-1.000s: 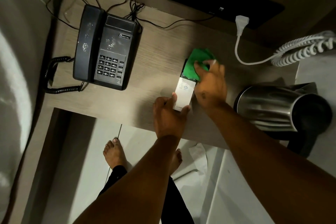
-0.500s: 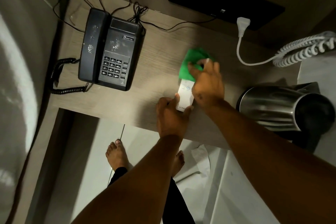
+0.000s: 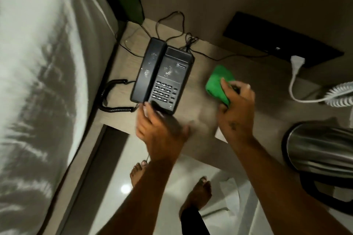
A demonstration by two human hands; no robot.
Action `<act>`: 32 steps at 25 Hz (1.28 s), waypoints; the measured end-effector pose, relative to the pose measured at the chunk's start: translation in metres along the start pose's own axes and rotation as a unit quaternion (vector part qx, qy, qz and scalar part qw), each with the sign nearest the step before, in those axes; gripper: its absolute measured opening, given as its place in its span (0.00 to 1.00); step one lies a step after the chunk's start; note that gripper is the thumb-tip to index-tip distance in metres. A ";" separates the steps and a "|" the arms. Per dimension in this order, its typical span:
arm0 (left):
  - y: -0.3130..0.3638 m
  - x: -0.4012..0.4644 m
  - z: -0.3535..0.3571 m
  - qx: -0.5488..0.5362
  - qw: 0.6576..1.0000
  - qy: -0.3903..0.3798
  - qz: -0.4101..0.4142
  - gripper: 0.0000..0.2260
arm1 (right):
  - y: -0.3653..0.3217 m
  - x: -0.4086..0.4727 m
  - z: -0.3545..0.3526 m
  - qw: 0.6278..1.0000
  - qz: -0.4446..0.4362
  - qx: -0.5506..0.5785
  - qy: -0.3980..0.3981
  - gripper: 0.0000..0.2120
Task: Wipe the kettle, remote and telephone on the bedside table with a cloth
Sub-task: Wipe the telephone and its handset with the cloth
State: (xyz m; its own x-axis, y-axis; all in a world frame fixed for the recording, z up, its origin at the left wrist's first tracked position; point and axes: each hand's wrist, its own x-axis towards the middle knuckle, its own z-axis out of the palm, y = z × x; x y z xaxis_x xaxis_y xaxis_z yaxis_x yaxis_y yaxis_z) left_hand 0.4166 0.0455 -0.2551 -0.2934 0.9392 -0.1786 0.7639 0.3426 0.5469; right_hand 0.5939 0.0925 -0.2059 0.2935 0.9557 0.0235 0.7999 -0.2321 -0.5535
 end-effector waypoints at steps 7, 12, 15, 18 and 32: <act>-0.026 0.081 -0.009 0.005 0.998 -0.024 0.052 0.64 | -0.091 0.044 0.087 0.956 -0.159 -0.186 -0.162 0.33; -0.026 0.082 -0.001 -0.019 0.999 -0.016 0.022 0.61 | -0.071 0.035 0.080 0.940 -0.196 -0.220 -0.171 0.36; -0.027 0.082 0.000 -0.013 0.999 -0.015 0.032 0.60 | -0.085 0.076 0.084 0.965 -0.104 -0.206 -0.129 0.36; -0.027 0.082 -0.001 -0.007 0.999 -0.021 0.027 0.59 | -0.093 0.051 0.088 0.959 -0.126 -0.201 -0.155 0.35; -0.033 0.084 0.005 -0.005 1.000 -0.003 0.030 0.58 | -0.069 -0.016 0.075 0.976 -0.108 -0.118 -0.151 0.26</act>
State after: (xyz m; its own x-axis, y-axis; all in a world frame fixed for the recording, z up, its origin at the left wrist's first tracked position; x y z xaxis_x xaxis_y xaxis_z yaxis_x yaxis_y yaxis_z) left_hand 0.3695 0.1132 -0.2921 -0.2444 0.9579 -0.1504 0.7741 0.2861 0.5648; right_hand 0.4944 0.1069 -0.2304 -0.0345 0.9884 -0.1480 0.9345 -0.0206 -0.3553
